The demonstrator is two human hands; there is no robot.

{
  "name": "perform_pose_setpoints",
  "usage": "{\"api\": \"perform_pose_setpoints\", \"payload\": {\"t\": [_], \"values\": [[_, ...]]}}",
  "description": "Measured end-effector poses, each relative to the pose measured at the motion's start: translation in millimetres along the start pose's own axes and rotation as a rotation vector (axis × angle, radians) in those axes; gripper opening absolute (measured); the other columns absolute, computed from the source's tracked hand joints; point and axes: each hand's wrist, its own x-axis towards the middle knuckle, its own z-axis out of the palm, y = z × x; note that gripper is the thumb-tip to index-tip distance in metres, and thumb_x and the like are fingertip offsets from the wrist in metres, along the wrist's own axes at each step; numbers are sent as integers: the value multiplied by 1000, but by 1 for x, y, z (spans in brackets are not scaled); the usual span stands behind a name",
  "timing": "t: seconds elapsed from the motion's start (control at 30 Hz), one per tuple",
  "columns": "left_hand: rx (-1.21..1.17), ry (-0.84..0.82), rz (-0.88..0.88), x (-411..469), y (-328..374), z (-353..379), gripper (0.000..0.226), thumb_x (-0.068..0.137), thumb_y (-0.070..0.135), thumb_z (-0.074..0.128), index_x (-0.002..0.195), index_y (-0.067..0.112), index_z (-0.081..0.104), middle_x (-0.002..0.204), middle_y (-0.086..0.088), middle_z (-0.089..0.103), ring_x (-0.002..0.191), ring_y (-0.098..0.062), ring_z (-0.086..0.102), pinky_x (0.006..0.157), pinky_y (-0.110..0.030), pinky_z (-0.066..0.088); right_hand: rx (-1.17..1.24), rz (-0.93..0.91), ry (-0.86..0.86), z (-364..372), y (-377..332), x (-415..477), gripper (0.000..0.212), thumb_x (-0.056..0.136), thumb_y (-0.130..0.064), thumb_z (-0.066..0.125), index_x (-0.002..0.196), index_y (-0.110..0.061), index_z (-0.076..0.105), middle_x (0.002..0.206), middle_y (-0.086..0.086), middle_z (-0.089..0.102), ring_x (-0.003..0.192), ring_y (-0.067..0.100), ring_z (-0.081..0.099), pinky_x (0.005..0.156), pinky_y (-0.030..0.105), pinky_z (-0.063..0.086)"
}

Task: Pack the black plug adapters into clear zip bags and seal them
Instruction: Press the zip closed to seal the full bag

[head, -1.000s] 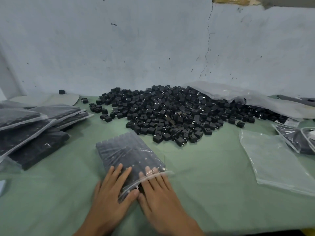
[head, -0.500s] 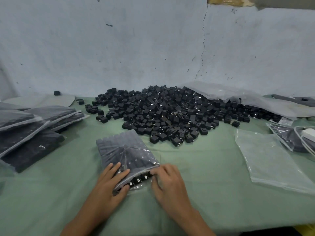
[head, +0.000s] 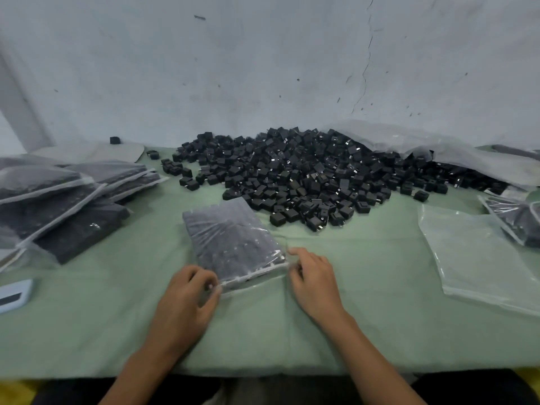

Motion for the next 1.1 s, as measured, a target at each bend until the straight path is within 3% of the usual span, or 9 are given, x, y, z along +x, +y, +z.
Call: {"api": "perform_pose_setpoints", "payload": {"t": [0.1,0.23,0.33,0.43,0.5,0.57,0.7,0.97,1.1], "values": [[3,-54,-87,-15,5,-3,14,77,25,64,90,27,61,88,10,54,72,-16,60,66,-32,50,-12,-16,-22,0,-2,-1,27,89,-14,55,113,-26,57,79,-11,56,84,23,49,82,38,40],[8,-13,-147,-22,11,-7,11,80,31,66,88,28,59,86,14,54,70,-9,54,64,-31,51,10,2,-16,3,0,-2,22,88,-15,57,107,-23,50,71,-12,53,81,24,48,77,38,39],[64,-51,-319,-26,4,-10,39,78,66,64,76,29,49,68,12,56,62,-7,52,59,-30,43,16,11,-16,4,3,0,18,89,-15,56,106,-18,53,76,-5,59,84,29,51,79,39,40],[163,-160,-446,-26,1,-12,69,73,92,31,67,27,52,58,8,55,59,-7,52,55,-31,36,27,5,-28,4,3,-2,22,90,-16,55,112,-19,54,76,-6,59,85,27,51,81,39,40],[143,-180,-489,-24,4,-10,66,81,85,27,69,26,56,60,6,57,63,-15,55,58,-32,39,35,-2,-33,3,3,-3,26,90,-15,54,116,-19,55,74,-6,59,85,28,51,82,39,41],[102,-170,-538,-24,6,-9,54,89,71,39,72,23,59,63,5,60,69,-21,58,62,-33,45,42,-4,-33,3,3,-3,28,90,-12,54,118,-18,56,73,-7,58,85,30,51,83,40,42],[-2,-119,-646,-23,11,-7,36,91,54,53,71,26,63,65,9,62,69,-17,58,62,-30,41,39,14,-36,3,3,-1,31,89,-9,53,119,-19,57,71,-7,58,85,30,51,85,39,41],[-3,-56,-709,-23,19,-4,32,91,48,54,74,23,65,74,6,67,77,-23,61,66,-31,46,51,24,-26,5,5,-2,28,91,-13,54,117,-21,60,70,-7,57,82,23,45,84,38,39],[-9,-63,-705,-22,20,-4,30,90,45,56,74,22,64,71,8,65,75,-21,62,67,-30,47,49,13,-27,5,5,-3,25,91,-14,56,114,-21,62,74,-5,62,83,27,50,84,39,41]]}}
